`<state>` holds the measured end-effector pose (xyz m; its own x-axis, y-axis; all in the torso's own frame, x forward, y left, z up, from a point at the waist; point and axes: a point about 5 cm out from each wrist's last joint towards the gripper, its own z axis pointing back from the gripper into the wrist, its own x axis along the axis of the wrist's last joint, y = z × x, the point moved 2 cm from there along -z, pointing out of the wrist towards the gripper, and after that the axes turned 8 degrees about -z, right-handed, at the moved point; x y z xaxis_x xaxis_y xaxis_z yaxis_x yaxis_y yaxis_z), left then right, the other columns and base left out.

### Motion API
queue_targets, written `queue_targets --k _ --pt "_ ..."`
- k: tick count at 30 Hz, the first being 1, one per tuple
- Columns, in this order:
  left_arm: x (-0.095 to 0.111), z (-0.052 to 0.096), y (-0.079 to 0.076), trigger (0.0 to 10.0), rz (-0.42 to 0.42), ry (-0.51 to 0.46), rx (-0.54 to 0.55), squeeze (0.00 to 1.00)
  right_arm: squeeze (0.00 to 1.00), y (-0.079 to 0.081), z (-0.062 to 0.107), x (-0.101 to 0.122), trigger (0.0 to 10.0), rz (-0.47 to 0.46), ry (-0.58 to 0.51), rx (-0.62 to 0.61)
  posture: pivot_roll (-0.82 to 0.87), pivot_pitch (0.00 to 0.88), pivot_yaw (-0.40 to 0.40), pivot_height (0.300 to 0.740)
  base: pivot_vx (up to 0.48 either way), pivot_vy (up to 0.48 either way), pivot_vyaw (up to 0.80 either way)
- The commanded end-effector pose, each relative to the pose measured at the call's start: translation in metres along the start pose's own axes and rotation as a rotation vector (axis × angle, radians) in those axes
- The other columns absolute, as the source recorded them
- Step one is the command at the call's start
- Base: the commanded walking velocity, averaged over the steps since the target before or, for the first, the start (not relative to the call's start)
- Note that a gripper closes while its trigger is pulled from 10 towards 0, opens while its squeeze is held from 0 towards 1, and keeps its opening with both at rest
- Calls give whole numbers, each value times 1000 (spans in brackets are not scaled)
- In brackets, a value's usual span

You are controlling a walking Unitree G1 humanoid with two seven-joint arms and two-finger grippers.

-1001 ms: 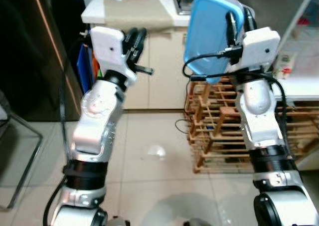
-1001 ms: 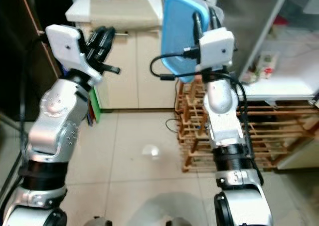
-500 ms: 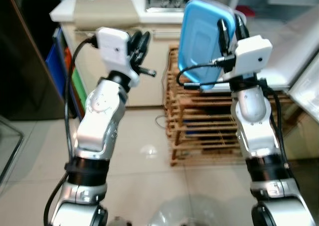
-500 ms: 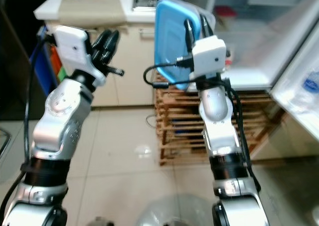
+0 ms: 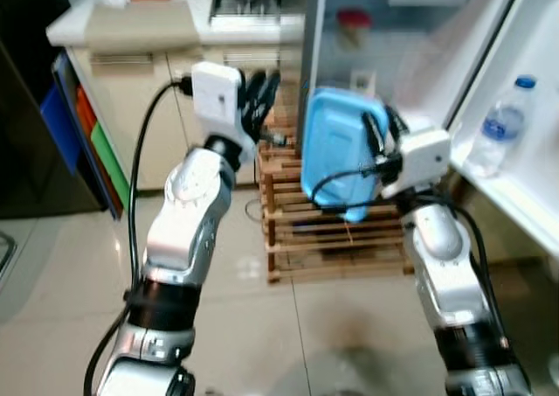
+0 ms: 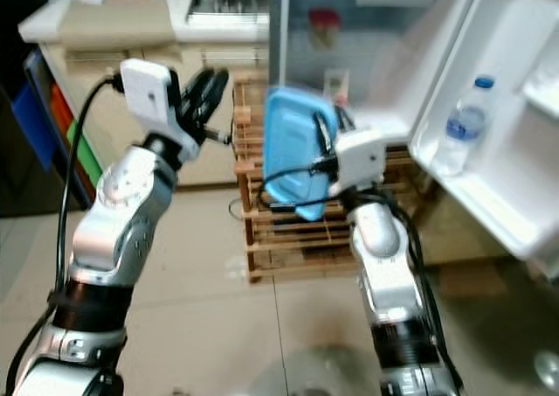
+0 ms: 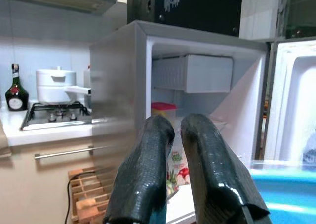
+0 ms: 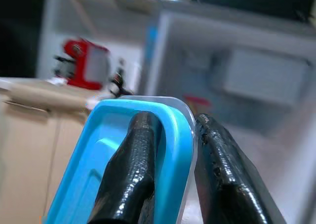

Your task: Restocking fridge

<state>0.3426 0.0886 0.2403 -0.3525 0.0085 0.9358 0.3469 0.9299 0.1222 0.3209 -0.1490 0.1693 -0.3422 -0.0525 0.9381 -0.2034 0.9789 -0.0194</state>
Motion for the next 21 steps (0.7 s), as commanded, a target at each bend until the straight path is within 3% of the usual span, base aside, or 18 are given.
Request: queue_targets --k 1,5,7,9,12,13,15,18,21 --pt "3 1 5 10000 -9 -5 8 0 0 -1 -7 24 0 -8 -101 -7 -104 0 12 740 428 0 0" --pt "4 1 2 10000 -20 -8 -6 0 0 -6 1 26 0 -6 -96 -34 -108 0 16 740 107 0 0" --pt "1 0 2 10000 -7 15 0 0 0 -12 5 19 0 -75 -59 -79 -115 0 23 740 0 0 0" --pt "-10 3 7 10000 16 52 24 0 0 -26 11 4 0 -272 20 -193 -120 0 29 740 0 0 0" --pt "-52 26 28 10000 37 200 118 0 0 -34 16 -11 0 -437 87 -247 -128 0 37 740 0 0 0" --pt "-79 47 32 10000 56 297 136 0 0 -36 20 -17 0 -494 113 -262 -129 0 37 740 0 0 0" --pt "-86 53 32 10000 63 320 137 0 0 -37 21 -19 0 -511 123 -269 -128 0 36 740 0 0 0" --pt "-117 78 28 10000 49 444 127 0 0 -41 30 -34 0 -623 171 -317 -120 0 24 740 0 0 0" --pt "-118 78 15 10000 18 448 60 0 0 -50 36 -43 0 -689 195 -388 -115 0 20 740 0 0 0"
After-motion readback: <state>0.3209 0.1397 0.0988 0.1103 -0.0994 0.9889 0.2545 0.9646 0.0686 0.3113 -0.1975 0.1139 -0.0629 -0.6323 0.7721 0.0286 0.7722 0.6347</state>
